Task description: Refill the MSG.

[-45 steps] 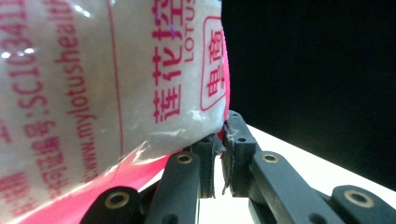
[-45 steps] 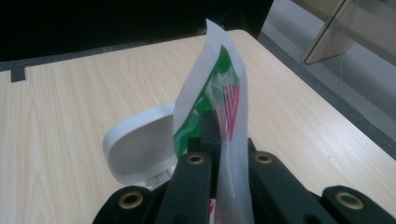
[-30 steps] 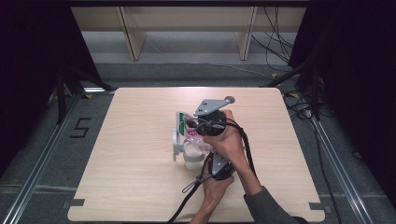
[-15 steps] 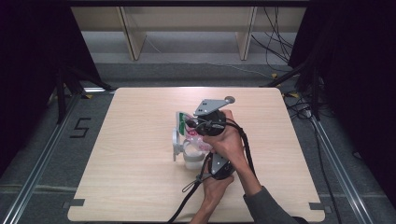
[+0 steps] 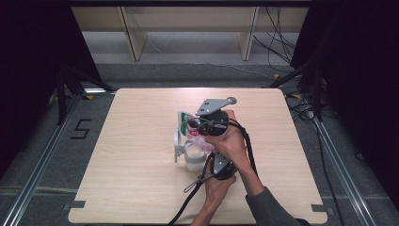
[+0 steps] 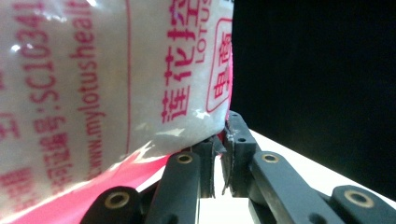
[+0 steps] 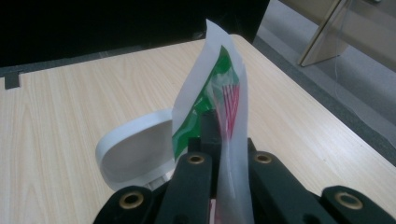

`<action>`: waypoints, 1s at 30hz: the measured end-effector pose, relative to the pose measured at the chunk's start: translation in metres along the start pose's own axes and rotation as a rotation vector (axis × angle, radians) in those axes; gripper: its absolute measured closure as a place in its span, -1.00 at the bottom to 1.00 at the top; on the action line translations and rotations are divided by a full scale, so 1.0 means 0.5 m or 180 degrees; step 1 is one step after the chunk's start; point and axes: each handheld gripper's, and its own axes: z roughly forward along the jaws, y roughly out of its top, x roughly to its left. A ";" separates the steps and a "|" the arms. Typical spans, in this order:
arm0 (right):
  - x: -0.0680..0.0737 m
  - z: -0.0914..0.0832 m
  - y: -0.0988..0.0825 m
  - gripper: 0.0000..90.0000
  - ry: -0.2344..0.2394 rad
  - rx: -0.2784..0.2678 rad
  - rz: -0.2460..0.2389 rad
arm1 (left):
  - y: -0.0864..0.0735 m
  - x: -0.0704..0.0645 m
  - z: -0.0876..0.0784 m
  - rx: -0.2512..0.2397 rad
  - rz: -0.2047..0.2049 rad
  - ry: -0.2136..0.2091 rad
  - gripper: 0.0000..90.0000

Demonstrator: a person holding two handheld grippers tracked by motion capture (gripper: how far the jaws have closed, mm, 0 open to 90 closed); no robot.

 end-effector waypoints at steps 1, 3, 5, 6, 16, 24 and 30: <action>0.000 0.001 0.000 1.00 0.0012 0.0014 -0.0033 | 0.000 0.000 0.000 -0.0001 -0.0004 -0.0001 0.86; 0.002 0.003 0.000 1.00 0.0015 0.0043 -0.0007 | 0.000 0.001 0.000 -0.0002 -0.0002 0.0000 0.86; 0.002 0.004 0.000 1.00 0.0021 0.0035 -0.0003 | 0.000 0.001 0.000 -0.0003 0.0002 0.0005 0.86; 0.001 0.003 0.001 1.00 0.0039 0.0060 0.0001 | 0.000 0.001 0.000 -0.0003 0.0001 0.0002 0.86; 0.002 0.001 0.005 1.00 0.0038 0.0055 -0.0048 | 0.002 0.000 -0.003 -0.0024 -0.0001 0.0002 0.86; 0.006 0.000 0.004 1.00 0.0015 0.0030 -0.0009 | 0.002 -0.001 -0.003 -0.0033 -0.0002 0.0001 0.86; 0.005 -0.002 0.005 1.00 0.0032 0.0047 -0.0024 | 0.002 -0.002 -0.004 -0.0033 0.0007 0.0002 0.86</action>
